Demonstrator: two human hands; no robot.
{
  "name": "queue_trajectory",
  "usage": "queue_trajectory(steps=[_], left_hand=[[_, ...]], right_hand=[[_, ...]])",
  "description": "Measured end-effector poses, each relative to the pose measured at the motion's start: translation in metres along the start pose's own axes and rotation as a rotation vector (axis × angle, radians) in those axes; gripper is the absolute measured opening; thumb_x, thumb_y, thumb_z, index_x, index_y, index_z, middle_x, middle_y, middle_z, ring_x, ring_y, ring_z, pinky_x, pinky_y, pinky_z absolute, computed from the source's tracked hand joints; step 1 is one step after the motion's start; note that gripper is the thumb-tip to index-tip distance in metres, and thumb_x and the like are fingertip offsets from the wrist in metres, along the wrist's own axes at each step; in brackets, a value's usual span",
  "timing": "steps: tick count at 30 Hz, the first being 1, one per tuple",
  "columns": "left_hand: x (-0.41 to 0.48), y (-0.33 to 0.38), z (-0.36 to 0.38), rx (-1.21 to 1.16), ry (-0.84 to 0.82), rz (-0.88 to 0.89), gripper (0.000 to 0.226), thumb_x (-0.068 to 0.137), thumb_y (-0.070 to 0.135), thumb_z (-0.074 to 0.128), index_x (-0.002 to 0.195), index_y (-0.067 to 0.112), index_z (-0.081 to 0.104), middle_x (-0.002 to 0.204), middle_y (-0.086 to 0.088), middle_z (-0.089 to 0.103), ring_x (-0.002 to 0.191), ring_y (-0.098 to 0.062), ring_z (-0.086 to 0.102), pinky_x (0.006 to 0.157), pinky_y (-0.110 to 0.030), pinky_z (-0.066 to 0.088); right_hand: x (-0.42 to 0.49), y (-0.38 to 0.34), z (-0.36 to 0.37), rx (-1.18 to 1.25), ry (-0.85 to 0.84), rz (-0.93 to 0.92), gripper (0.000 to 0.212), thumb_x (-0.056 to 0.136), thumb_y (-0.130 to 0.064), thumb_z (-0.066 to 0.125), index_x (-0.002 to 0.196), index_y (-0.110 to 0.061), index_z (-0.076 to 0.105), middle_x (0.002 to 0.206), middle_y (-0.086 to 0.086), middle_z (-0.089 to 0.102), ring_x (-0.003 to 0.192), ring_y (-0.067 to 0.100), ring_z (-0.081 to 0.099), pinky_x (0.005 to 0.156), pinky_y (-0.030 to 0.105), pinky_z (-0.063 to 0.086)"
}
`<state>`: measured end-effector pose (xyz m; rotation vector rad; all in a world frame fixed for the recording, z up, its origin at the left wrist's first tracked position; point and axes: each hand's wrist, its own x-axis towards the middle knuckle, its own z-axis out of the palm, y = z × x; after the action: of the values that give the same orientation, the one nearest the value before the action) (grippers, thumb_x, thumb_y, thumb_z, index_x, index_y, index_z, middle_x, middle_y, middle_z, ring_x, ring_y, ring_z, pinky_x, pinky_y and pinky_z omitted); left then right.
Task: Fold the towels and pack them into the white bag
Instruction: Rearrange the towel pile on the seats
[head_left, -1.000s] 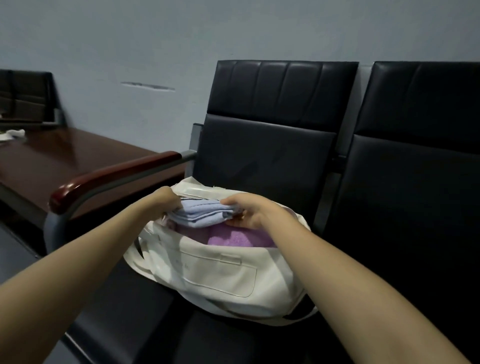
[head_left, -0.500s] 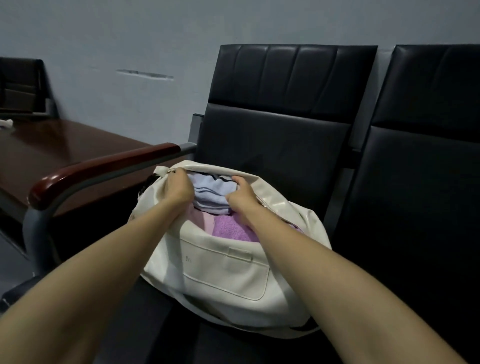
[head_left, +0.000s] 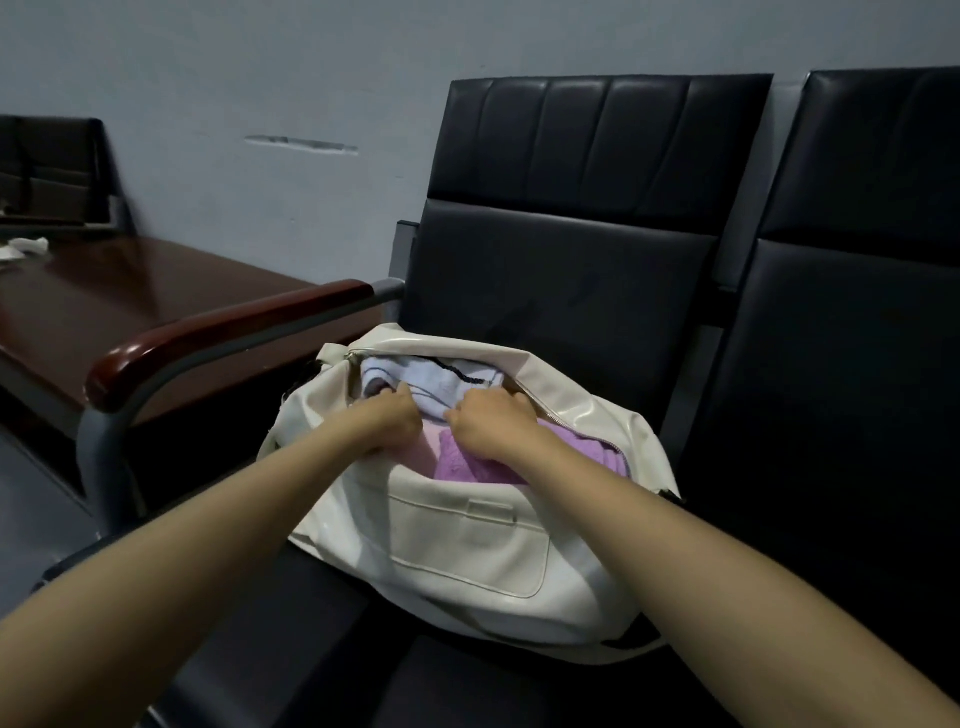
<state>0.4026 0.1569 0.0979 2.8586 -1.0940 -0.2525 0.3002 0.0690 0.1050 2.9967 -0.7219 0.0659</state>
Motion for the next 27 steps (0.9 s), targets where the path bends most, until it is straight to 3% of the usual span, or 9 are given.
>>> queue_trajectory(steps=[3, 6, 8, 10, 12, 15, 21, 27], left_hand=[[0.021, -0.003, 0.004, -0.063, -0.026, -0.025, 0.061, 0.100, 0.022, 0.032, 0.152, 0.005, 0.004, 0.157, -0.024, 0.012, 0.141, -0.041, 0.023, 0.115, -0.047, 0.022], [0.032, -0.005, 0.005, -0.086, -0.003, -0.012, 0.055, 0.100, 0.017, 0.033, 0.149, 0.002, 0.013, 0.154, -0.024, 0.020, 0.140, -0.040, 0.027, 0.115, -0.046, 0.023], [0.030, -0.003, 0.004, -0.062, -0.018, -0.011, 0.053, 0.102, 0.018, 0.031, 0.151, 0.006, 0.014, 0.156, -0.020, 0.020, 0.141, -0.037, 0.027, 0.115, -0.042, 0.024], [0.018, 0.000, -0.003, -0.051, -0.077, -0.013, 0.042, 0.102, 0.016, 0.036, 0.144, 0.010, 0.038, 0.146, -0.016, 0.043, 0.130, -0.031, 0.046, 0.100, -0.034, 0.039], [0.000, 0.005, -0.011, 0.027, -0.046, 0.003, 0.034, 0.099, 0.014, 0.043, 0.131, 0.007, 0.053, 0.132, -0.014, 0.058, 0.117, -0.027, 0.057, 0.086, -0.028, 0.044], [-0.044, 0.022, -0.012, -0.059, 0.164, 0.112, 0.033, 0.093, 0.013, 0.045, 0.123, 0.009, 0.058, 0.129, -0.015, 0.058, 0.117, -0.031, 0.055, 0.088, -0.033, 0.044], [-0.158, 0.105, 0.006, -0.290, 0.478, 0.441, 0.026, 0.093, 0.017, 0.051, 0.114, 0.016, 0.066, 0.119, -0.006, 0.063, 0.107, -0.028, 0.059, 0.081, -0.035, 0.047], [-0.239, 0.221, 0.056, -0.351, 0.423, 0.815, 0.022, 0.092, 0.019, 0.052, 0.109, 0.016, 0.066, 0.114, -0.001, 0.060, 0.102, -0.025, 0.059, 0.080, -0.039, 0.050]], right_hand=[[0.020, 0.008, 0.007, -0.055, -0.169, -0.035, 0.041, 0.097, -0.020, 0.034, 0.135, -0.014, 0.049, 0.144, 0.013, 0.041, 0.134, 0.036, 0.034, 0.106, 0.059, 0.023], [0.032, 0.014, 0.011, -0.025, -0.165, -0.033, 0.045, 0.099, -0.021, 0.034, 0.143, -0.009, 0.038, 0.149, 0.012, 0.033, 0.136, 0.037, 0.031, 0.109, 0.056, 0.026], [0.027, 0.017, 0.008, 0.043, -0.147, -0.060, 0.040, 0.101, -0.020, 0.033, 0.138, -0.010, 0.045, 0.145, 0.011, 0.037, 0.132, 0.036, 0.035, 0.108, 0.054, 0.029], [0.010, 0.022, 0.003, 0.153, -0.090, -0.088, 0.034, 0.102, -0.023, 0.034, 0.125, -0.011, 0.056, 0.135, 0.011, 0.046, 0.126, 0.034, 0.042, 0.104, 0.048, 0.035], [-0.015, 0.032, -0.002, 0.289, -0.020, -0.087, 0.027, 0.099, -0.026, 0.041, 0.111, -0.015, 0.062, 0.126, 0.008, 0.054, 0.118, 0.031, 0.050, 0.097, 0.041, 0.042], [-0.071, 0.055, -0.015, 0.369, 0.059, -0.023, 0.033, 0.097, -0.026, 0.046, 0.128, -0.021, 0.057, 0.135, 0.003, 0.052, 0.122, 0.025, 0.050, 0.098, 0.036, 0.042], [-0.222, 0.130, -0.032, 0.107, 0.247, 0.099, 0.036, 0.098, -0.026, 0.047, 0.133, -0.020, 0.053, 0.134, -0.002, 0.051, 0.130, 0.018, 0.042, 0.107, 0.027, 0.027], [-0.396, 0.223, -0.020, 0.093, 0.250, 0.484, 0.039, 0.099, -0.031, 0.048, 0.137, -0.023, 0.050, 0.139, -0.005, 0.047, 0.134, 0.014, 0.038, 0.112, 0.030, 0.026]])
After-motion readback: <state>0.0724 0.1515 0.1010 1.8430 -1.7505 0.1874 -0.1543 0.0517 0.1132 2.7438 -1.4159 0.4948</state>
